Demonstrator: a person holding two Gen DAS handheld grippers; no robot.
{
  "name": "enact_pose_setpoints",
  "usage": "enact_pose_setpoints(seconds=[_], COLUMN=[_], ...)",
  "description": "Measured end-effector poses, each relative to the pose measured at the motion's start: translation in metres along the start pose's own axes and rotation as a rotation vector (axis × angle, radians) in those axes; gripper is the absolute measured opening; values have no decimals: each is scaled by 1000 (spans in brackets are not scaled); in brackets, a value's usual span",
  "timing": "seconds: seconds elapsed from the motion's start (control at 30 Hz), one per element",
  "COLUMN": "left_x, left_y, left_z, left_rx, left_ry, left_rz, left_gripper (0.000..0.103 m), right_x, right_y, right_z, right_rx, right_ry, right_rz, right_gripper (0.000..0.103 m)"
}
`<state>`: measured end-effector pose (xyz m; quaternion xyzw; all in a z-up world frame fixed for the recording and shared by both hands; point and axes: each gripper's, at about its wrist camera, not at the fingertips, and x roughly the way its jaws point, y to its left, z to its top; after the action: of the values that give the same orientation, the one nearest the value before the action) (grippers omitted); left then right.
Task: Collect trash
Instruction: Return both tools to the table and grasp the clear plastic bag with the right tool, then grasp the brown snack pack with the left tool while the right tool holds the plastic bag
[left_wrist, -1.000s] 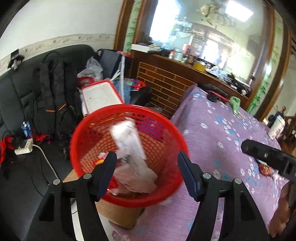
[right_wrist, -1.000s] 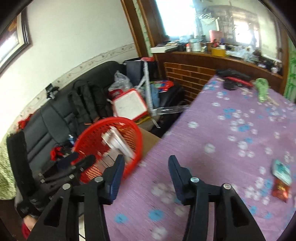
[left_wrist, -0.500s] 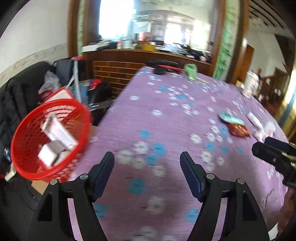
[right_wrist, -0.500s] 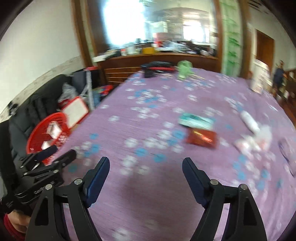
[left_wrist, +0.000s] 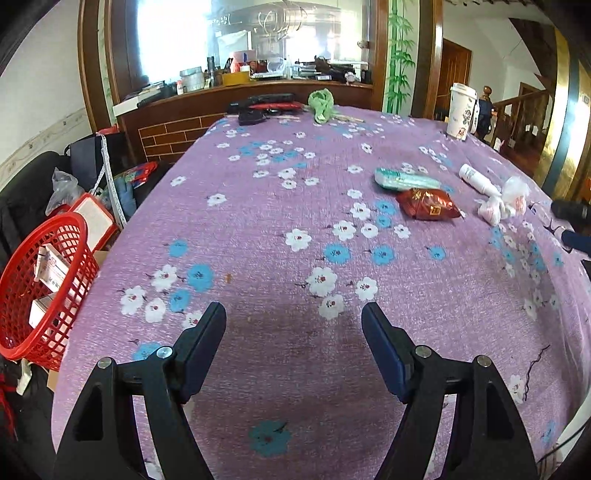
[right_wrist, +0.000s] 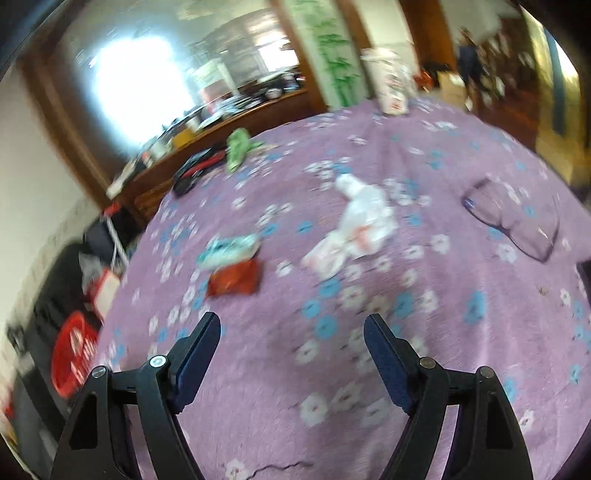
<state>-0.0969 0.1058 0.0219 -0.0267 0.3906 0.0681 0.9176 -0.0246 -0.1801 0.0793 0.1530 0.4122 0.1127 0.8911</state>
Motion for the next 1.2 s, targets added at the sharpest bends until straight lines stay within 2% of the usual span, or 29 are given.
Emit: enact_pose_setpoints(seconds=[0.13, 0.27, 0.33, 0.37, 0.43, 0.47, 0.5, 0.53, 0.6, 0.7, 0.83, 0.9, 1.03, 1.2], left_x=[2, 4, 3, 3, 3, 2, 1, -1, -3, -5, 2, 7, 27, 62], left_y=[3, 3, 2, 2, 2, 2, 2, 0, -3, -14, -33, -43, -65, -92], left_z=[1, 0, 0, 0, 2, 4, 5, 8, 14, 28, 48, 58, 83, 101], left_rx=[-7, -5, -4, -3, -2, -5, -8, -13, -12, 1, 1, 2, -1, -30], left_ry=[8, 19, 16, 18, 25, 29, 33, 36, 43, 54, 96, 112, 130, 206], left_rz=[-5, -12, -10, -7, -16, -24, -32, -45, -61, -87, -137, -157, -152, -185], left_gripper=[75, 75, 75, 75, 75, 75, 75, 75, 75, 75, 75, 75, 74, 74], right_x=[12, 36, 51, 58, 73, 79, 84, 88, 90, 77, 58, 54, 44, 36], right_y=[-24, -37, -42, -44, -42, -42, -42, -39, -30, -6, 9, 8, -1, -15], right_z=[29, 52, 58, 61, 64, 62, 61, 57, 53, 44, 34, 31, 31, 38], right_rx=[92, 130, 160, 171, 148, 147, 153, 145, 98, -34, -141, -151, -92, -37], right_ry=[-1, 10, 30, 34, 66, 89, 104, 116, 101, -6, -92, -120, -154, -201], right_rz=[-48, -107, -121, -117, -120, -111, -91, -58, -3, 131, 230, 211, 196, 155], right_gripper=[84, 84, 80, 76, 55, 37, 23, 18, 17, 16, 16, 16, 16, 16])
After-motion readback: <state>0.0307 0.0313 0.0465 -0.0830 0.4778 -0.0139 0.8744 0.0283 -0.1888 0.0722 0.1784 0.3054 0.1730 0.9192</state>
